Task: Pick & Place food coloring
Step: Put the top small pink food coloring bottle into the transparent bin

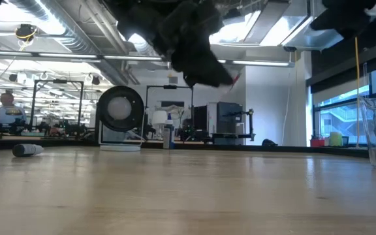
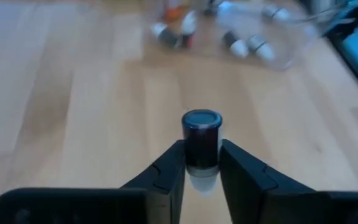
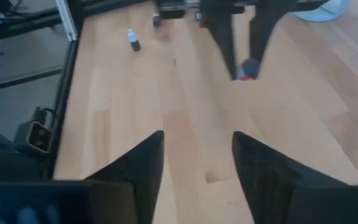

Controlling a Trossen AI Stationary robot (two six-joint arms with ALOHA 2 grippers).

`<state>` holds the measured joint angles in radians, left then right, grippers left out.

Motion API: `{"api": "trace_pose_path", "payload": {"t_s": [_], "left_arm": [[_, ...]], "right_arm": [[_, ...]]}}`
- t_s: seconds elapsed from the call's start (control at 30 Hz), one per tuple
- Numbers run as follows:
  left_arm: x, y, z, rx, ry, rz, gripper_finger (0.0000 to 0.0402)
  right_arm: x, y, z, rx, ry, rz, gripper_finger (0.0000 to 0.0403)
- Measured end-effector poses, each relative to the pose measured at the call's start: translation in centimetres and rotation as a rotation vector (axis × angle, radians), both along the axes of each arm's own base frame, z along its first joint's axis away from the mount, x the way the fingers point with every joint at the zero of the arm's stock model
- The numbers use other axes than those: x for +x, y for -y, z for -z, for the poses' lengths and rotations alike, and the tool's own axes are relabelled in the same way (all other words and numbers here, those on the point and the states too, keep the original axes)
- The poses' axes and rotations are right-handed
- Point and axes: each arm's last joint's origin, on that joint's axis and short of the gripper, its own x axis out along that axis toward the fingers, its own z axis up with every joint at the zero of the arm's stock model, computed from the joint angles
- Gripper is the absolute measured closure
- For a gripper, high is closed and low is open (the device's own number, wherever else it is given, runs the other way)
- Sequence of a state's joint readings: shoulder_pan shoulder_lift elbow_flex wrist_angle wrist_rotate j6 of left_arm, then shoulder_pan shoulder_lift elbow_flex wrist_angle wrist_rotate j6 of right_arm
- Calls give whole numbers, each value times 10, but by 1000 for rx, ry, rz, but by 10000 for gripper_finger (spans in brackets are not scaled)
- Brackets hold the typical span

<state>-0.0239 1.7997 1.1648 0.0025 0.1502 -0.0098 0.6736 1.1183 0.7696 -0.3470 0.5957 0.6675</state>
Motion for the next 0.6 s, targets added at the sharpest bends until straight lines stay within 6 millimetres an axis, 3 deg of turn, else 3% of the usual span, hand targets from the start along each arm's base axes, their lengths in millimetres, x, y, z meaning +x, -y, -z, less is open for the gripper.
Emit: {"api": "trace_pose_path", "payload": {"t_s": [0.27,0.6], "left_arm": [[5,16,-9,14,115,52,316],[4,24,-10,28,123,72,316]], "right_arm": [[16,19,-6,-149,65,64,146],[51,23,8,-202,65,-96,153]]}}
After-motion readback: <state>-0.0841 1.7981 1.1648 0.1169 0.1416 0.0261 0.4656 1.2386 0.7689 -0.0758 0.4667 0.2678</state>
